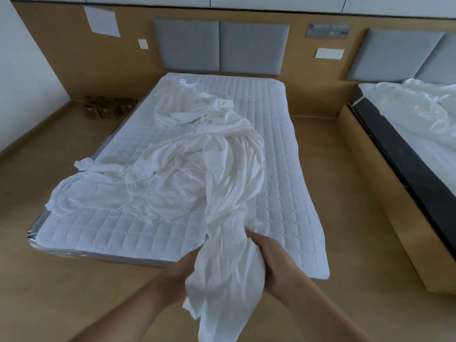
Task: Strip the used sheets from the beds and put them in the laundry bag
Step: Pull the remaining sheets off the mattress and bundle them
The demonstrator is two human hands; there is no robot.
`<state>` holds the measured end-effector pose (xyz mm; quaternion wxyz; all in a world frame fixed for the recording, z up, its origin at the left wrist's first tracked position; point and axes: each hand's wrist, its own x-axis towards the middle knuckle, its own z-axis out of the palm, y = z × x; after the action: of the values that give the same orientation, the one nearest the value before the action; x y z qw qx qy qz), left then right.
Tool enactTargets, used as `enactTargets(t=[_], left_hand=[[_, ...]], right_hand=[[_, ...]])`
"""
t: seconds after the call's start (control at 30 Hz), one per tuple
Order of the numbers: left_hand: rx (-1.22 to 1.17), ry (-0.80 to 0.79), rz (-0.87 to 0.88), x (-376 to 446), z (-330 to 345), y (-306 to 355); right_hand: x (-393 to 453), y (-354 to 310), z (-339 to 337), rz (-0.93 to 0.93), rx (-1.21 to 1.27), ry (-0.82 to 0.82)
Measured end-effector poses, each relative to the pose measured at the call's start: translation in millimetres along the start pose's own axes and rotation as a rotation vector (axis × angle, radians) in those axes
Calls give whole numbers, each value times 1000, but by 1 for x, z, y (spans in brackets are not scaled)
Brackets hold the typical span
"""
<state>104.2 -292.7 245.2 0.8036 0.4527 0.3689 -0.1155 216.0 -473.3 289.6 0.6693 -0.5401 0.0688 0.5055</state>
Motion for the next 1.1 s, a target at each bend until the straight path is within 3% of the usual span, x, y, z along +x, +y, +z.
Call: enactTargets(t=[0.07, 0.1, 0.13, 0.17, 0.23, 0.3, 0.37, 0.43, 0.47, 0.53, 0.57, 0.67, 0.73, 0.83, 0.97, 1.03, 1.1], left_hand=[[-171, -80, 0, 3, 22, 2], [-65, -67, 15, 10, 15, 3], [-146, -66, 157, 10, 15, 17], [-186, 42, 205, 12, 20, 21], [-119, -111, 93, 20, 21, 33], [50, -84, -133, 30, 30, 69], [102, -130, -80, 53, 11, 92], [98, -77, -25, 66, 3, 115], [60, -45, -14, 70, -1, 128], [-6, -43, -14, 85, -10, 147], [-7, -81, -18, 92, -17, 154], [214, -117, -12, 107, -36, 174], [437, -97, 53, 119, -51, 185], [657, -123, 165, 141, -83, 184], [525, -502, 54, 156, -117, 157], [482, -416, 42, 166, -116, 136], [515, -105, 24, 186, -110, 116]], right_hand=[[22, -12, -5, -46, 66, 93], [33, -18, -5, -57, 32, 167], [44, -21, -4, -61, -29, 245], [53, -23, -4, -75, -121, 316], [63, -29, -1, -156, -373, 408], [69, -29, 0, -245, -513, 346], [65, -27, 8, -243, -510, 45], [73, -19, 16, -258, -590, -98], [84, -13, 21, -330, -764, -94], [109, -5, 42, -397, -1055, 162], [120, -2, 48, -409, -1046, 290], [144, -9, 69, -332, -615, 498], [160, -17, 68, -189, -592, 546], [180, -26, 63, 43, -613, 490], [201, -45, 60, 221, -226, 501], [211, -63, 61, 169, -65, 513], [222, -78, 61, 54, 25, 564]])
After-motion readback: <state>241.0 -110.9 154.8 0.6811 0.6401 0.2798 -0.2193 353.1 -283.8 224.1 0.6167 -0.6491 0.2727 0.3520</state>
